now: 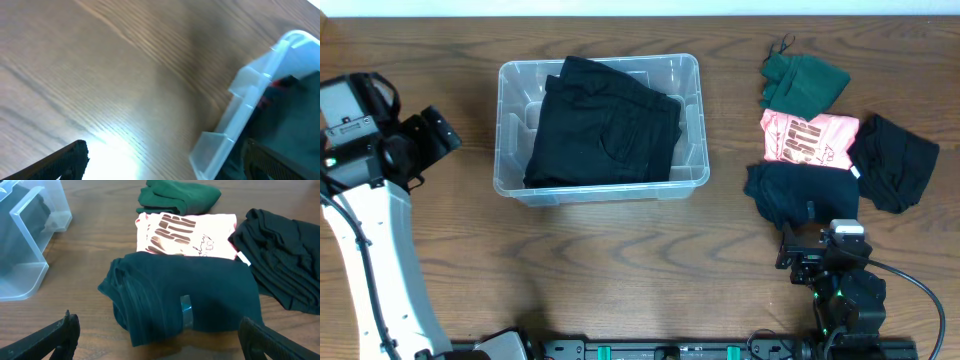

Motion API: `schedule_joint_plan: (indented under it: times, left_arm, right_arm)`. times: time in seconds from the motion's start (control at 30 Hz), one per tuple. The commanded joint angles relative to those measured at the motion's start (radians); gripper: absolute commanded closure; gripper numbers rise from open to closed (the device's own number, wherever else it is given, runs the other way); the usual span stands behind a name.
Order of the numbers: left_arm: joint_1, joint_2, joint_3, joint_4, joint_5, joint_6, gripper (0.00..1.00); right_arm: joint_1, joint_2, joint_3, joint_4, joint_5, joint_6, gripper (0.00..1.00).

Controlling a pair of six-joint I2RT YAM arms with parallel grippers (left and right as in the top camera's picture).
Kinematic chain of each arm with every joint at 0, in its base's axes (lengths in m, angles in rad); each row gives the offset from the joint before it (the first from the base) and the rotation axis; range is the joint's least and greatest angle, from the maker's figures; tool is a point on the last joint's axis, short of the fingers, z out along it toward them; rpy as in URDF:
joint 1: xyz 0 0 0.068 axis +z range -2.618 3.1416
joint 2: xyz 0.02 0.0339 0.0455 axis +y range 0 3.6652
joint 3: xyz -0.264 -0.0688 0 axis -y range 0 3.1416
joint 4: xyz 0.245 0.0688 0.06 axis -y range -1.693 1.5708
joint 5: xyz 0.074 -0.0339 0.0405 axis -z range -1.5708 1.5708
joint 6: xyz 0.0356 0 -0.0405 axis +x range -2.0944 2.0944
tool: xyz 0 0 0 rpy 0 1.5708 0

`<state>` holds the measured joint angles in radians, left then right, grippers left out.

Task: Pack container

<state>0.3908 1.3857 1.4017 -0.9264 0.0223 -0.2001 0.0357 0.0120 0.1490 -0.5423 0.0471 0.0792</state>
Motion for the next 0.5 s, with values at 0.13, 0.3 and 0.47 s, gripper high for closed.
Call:
schedule_joint_plan:
  times: [0.13,0.3,0.47]
  left_arm:
    - [0.007,0.005,0.005,-0.005,-0.016,-0.023,0.02]
    - [0.007,0.005,0.005,-0.005,-0.016,-0.023,0.02]
    - [0.007,0.005,0.005,-0.005,-0.016,-0.023,0.02]
  right_arm:
    - [-0.006,-0.005,-0.003,0.008,-0.167,0.212,0.01]
    - [-0.006,-0.003,-0.003,0.149,-0.213,0.343,0.01]
    - [-0.006,0.068,0.058,0.431,-0.283,0.386,0.01]
